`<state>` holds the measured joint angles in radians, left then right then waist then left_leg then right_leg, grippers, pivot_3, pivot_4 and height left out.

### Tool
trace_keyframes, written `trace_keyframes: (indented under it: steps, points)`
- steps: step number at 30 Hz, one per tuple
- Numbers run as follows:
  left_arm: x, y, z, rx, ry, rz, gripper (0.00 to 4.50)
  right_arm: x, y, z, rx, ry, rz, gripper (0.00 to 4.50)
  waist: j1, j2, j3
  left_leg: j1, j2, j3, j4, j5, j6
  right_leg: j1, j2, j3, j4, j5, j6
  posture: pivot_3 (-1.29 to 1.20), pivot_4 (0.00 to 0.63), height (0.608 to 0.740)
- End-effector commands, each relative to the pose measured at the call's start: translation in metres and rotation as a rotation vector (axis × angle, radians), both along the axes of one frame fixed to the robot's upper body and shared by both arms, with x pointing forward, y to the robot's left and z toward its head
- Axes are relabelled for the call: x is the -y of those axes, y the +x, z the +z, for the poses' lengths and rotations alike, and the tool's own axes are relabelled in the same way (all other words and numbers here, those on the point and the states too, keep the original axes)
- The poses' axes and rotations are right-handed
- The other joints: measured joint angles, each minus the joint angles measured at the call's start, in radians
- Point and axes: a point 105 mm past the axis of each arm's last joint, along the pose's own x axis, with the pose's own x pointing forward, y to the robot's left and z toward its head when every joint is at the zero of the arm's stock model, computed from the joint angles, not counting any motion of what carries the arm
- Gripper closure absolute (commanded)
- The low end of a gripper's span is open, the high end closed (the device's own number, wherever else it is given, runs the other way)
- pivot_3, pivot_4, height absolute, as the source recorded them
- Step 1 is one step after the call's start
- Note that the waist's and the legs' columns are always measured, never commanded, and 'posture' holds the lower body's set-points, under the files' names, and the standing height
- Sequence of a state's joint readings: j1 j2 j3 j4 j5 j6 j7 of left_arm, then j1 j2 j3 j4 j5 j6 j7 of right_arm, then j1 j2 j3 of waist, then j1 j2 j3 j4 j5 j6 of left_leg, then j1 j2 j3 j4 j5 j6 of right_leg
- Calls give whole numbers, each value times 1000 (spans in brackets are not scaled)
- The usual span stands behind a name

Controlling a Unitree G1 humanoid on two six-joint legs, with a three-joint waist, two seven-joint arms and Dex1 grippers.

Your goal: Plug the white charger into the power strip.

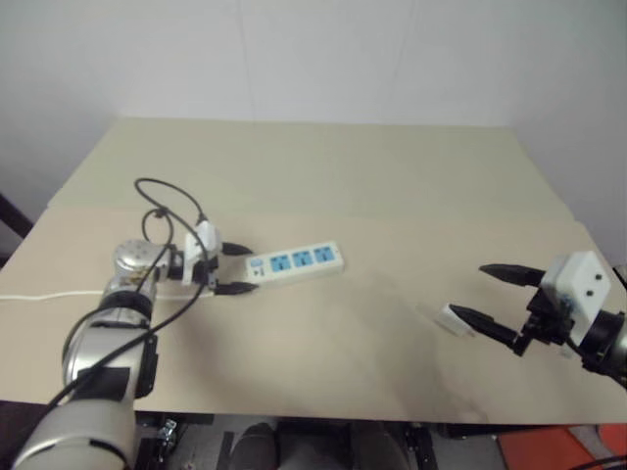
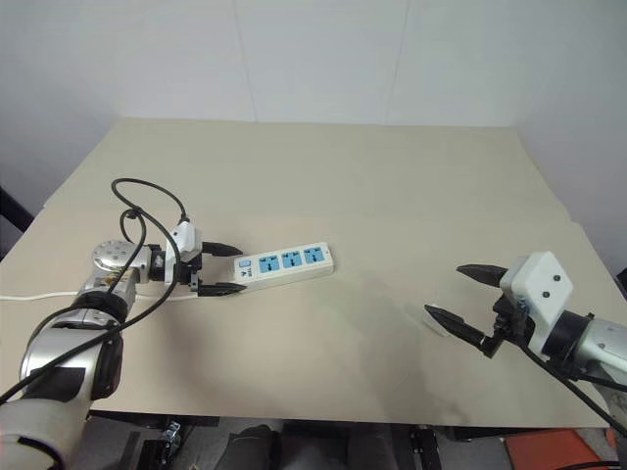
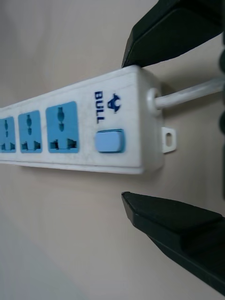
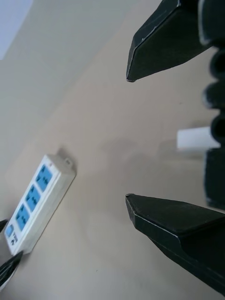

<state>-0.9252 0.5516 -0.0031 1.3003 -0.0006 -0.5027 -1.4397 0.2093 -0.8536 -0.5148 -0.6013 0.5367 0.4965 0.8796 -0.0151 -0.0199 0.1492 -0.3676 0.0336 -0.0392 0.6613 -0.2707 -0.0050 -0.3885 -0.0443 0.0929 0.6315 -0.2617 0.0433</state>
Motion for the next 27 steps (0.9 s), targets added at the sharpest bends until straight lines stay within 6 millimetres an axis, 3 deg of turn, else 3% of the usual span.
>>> trace_keyframes:
  steps: [1,12,16,23,27]
  points:
    - [7,5,3,26,9,2,30,-9,-4,3,11,14,21,0,0,0,0,0,0,0,0,0,0,0,0,0,0,0,0,0,150,740]
    - [24,6,-13,-43,-5,9,30,-15,-8,2,3,19,27,0,2,0,0,0,0,0,0,0,0,0,0,0,1,0,0,0,150,740]
    - [28,4,-12,-53,-14,-21,1129,-17,-10,1,-3,18,27,0,3,0,0,0,0,-1,0,0,0,1,0,0,1,0,0,0,150,740]
    - [36,1,-8,-53,-36,-73,1196,-20,-10,-4,-16,20,32,0,5,0,0,0,-1,-1,1,0,0,1,0,-1,1,0,0,0,150,740]
    - [51,-2,-3,-48,-103,-138,1196,-23,-7,-7,-18,27,40,0,5,0,0,0,-1,-1,1,0,0,1,0,-1,1,0,0,0,150,740]
